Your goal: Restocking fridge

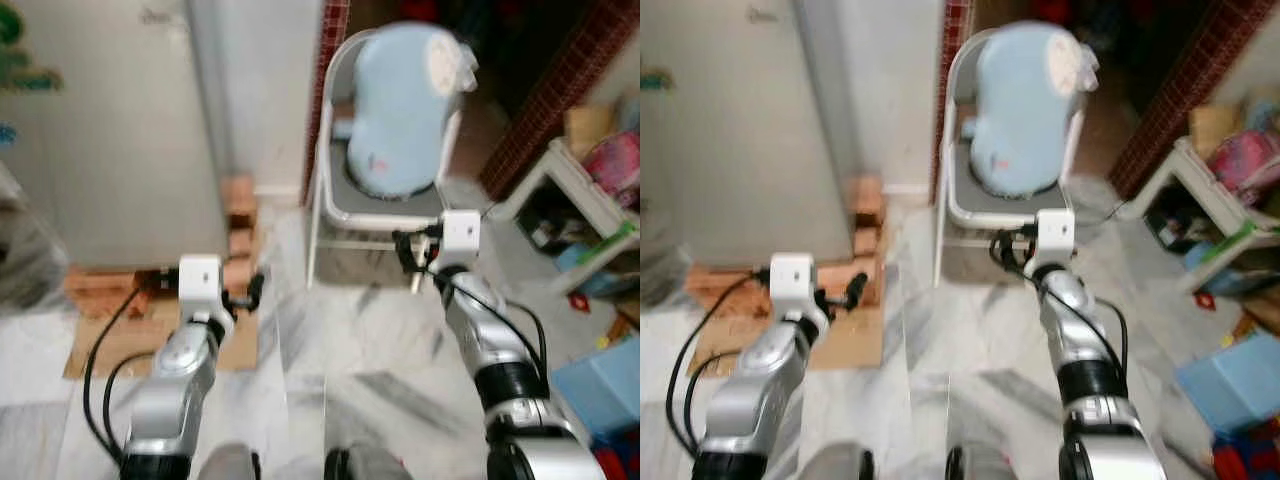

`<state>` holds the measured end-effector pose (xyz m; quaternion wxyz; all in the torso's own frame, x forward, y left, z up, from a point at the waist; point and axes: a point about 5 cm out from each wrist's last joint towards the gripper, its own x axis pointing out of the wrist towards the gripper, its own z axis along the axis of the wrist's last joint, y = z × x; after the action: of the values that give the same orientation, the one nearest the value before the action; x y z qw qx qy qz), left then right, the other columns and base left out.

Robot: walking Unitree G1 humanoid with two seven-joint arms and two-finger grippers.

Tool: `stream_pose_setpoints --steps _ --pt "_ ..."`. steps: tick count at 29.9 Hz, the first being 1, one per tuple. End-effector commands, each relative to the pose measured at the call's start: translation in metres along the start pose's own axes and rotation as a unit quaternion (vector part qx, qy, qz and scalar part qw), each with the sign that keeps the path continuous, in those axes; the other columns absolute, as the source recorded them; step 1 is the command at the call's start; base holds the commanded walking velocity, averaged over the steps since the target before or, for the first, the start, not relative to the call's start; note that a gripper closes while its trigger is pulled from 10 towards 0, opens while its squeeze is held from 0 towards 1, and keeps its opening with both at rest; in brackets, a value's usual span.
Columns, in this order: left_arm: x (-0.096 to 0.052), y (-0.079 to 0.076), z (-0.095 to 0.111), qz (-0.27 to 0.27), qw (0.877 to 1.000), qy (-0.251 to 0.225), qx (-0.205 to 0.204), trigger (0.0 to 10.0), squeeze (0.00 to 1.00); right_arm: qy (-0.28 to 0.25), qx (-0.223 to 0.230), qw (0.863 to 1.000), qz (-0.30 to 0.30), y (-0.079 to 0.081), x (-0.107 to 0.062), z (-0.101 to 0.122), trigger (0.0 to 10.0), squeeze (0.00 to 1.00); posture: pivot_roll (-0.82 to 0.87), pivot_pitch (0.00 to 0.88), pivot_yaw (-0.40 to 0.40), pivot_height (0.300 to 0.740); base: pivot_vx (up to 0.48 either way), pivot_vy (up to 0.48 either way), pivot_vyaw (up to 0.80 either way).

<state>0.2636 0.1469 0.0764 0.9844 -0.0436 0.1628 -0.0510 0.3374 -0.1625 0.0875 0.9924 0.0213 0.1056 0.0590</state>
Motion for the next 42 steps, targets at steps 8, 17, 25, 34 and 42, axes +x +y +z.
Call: stream_pose_setpoints --steps 8,17,25,34,42 --pt "-0.002 0.001 0.003 -0.012 1.000 -0.005 0.002 10.0 0.00 -0.008 0.000 1.000 0.007 0.008 0.001 0.004 10.0 0.00 0.03 0.121 -0.066 0.740 0.000 0.480 -0.80" --pt "-0.002 -0.001 0.002 -0.016 1.000 -0.006 0.002 10.0 0.00 -0.008 0.001 1.000 0.007 0.009 0.001 0.003 10.0 0.00 0.03 0.121 -0.066 0.740 0.000 0.480 -0.80" --pt "-0.003 -0.004 0.005 -0.024 0.999 -0.020 0.005 10.0 0.00 -0.007 0.001 1.000 0.012 0.012 0.001 0.003 10.0 0.00 0.04 0.116 -0.070 0.740 0.000 0.360 -0.80" --pt "-0.006 -0.001 0.010 -0.030 0.996 -0.052 0.068 10.0 0.00 -0.029 0.008 0.999 -0.017 0.005 -0.006 0.005 10.0 0.00 0.04 0.103 -0.058 0.740 0.000 0.000 -0.80" --pt "-0.014 0.022 0.012 -0.020 0.986 -0.063 0.153 10.0 0.00 -0.041 0.004 0.998 -0.055 -0.010 -0.022 0.005 10.0 0.00 0.06 0.106 -0.039 0.740 0.000 0.000 -0.80"
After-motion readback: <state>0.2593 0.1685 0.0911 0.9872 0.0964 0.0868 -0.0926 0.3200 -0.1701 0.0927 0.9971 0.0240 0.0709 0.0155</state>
